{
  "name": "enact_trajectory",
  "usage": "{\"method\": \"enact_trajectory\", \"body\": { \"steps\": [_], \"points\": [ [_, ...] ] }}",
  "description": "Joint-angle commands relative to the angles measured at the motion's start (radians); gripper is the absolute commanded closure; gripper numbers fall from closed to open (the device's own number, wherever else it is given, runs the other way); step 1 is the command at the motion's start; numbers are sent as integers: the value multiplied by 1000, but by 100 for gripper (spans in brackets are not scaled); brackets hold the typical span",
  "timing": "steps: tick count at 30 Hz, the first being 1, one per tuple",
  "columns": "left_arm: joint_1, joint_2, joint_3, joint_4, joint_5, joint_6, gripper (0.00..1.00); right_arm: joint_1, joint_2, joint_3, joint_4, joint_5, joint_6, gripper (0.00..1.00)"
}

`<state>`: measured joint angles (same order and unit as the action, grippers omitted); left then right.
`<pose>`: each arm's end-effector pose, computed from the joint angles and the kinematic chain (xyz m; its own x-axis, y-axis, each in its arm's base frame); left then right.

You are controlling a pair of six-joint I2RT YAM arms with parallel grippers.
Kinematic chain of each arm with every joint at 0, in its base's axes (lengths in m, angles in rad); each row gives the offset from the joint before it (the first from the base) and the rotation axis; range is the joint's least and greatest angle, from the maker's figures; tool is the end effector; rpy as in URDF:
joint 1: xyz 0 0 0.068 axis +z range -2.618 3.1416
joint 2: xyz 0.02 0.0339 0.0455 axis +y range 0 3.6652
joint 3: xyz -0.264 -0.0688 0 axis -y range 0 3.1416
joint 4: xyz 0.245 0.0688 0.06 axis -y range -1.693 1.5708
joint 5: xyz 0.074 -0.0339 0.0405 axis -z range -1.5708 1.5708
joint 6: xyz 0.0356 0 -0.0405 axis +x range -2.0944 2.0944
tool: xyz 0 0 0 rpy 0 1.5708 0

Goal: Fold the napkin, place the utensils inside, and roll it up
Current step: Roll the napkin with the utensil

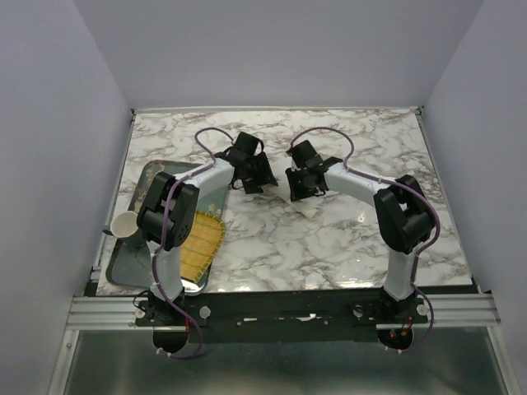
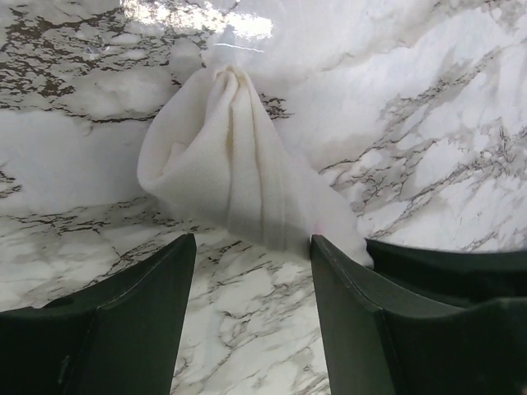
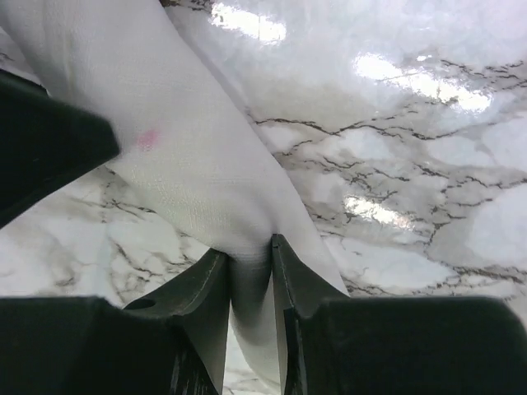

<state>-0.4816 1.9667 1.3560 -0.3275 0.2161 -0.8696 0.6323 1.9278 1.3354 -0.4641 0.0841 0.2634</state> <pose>0.3698 -0.2019 0.1780 -0.8926 -0.3755 -0.2493 -0.1818 0.8060 -0.5633 0.3267 0.2357 0.1785 -0.8228 -0.2812 -0.4940 -0.3536 0.9336 0.0575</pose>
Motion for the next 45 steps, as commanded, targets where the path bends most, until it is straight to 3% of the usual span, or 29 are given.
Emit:
{"method": "enact_trajectory", "body": {
  "steps": [1,2,8,20,25,30,37,43,45],
  "points": [
    [1,-54,15,-50,-20,63,34,-147,34,-4,25,-396,36,68],
    [1,-55,17,-48,-14,64,33,-186,57,-2,31,-496,45,68],
    [-2,-46,40,-45,9,72,34,-262,100,10,59,-687,77,68],
    [-46,26,61,-56,37,75,44,-302,143,4,96,-790,143,64],
    [-49,26,60,-58,17,81,53,-309,131,2,102,-823,123,55],
    [-51,31,58,-59,12,83,56,-306,77,-15,99,-808,94,48],
    [-52,14,42,-58,-3,95,59,-287,10,-5,22,-744,21,45],
    [-52,17,38,-58,2,95,59,-203,-44,7,-83,-523,-97,39],
    [-52,17,34,-53,5,87,59,-136,-81,-13,-88,-330,-122,33]
  ]
}}
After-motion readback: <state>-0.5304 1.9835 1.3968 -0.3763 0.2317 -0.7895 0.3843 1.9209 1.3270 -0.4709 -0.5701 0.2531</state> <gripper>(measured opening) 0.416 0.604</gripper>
